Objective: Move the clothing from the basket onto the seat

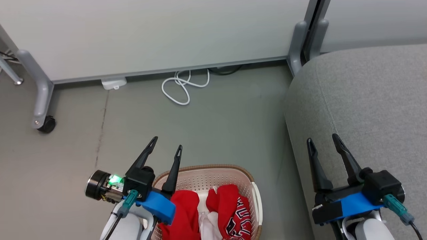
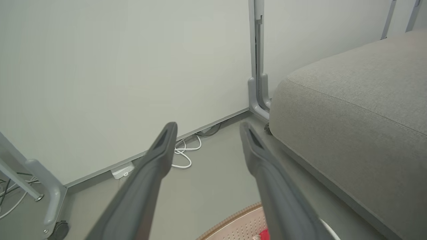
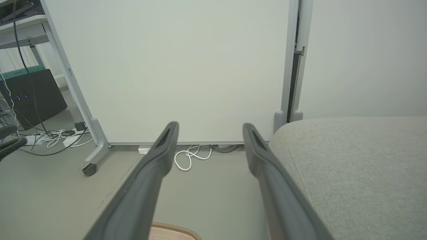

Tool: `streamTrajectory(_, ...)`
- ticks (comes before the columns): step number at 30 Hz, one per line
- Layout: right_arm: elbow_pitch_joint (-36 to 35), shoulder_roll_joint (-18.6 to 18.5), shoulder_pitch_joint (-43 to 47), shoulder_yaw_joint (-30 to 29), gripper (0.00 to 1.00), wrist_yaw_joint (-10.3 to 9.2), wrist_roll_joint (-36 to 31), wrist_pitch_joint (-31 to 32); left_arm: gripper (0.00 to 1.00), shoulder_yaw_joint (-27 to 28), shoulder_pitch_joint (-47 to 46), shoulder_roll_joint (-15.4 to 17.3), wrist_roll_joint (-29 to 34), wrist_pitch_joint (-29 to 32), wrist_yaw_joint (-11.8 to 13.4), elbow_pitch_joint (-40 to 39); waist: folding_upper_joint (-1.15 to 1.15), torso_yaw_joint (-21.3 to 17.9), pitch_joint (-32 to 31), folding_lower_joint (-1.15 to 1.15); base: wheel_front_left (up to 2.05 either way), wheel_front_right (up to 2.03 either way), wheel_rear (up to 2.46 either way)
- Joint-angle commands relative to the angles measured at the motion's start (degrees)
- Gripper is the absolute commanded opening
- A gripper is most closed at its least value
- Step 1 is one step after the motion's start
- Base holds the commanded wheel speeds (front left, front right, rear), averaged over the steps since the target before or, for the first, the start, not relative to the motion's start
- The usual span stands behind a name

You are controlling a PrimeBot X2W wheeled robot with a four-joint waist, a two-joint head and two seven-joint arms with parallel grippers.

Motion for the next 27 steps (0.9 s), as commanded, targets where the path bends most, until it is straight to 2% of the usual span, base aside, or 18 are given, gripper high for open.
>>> streamTrajectory(1,-0.5,-0.3,-1.3,0.1,1.00,0.03,-0.6,-0.2,1.00,-1.1,-2.4,0.6,0.3,-0.3,-0.4,1.6,0.00,0.1,1.6,0.00,0.00,0.00,0.00)
streamTrajectory(8,-1.9,-0.3,-5.1,0.9,1.00,0.03,-1.4,-0.2,1.00,-8.0,-9.4,3.0,1.4,-0.2,-1.0,10.8,0.00,-1.7,8.1,0.00,0.00,0.00,0.00)
streamTrajectory(21,-4.3,-0.3,-11.4,2.0,1.00,0.03,-2.3,-0.2,1.00,-29.4,-21.5,7.5,-1.5,-0.2,-0.9,28.3,0.00,-4.5,19.7,0.00,0.00,0.00,0.00)
streamTrajectory(27,-5.3,-0.3,-14.2,2.6,1.00,0.03,-2.6,-0.2,1.00,-38.1,-26.2,8.0,-3.9,-0.2,-0.9,36.5,0.00,-5.2,24.5,0.00,0.00,0.00,0.00)
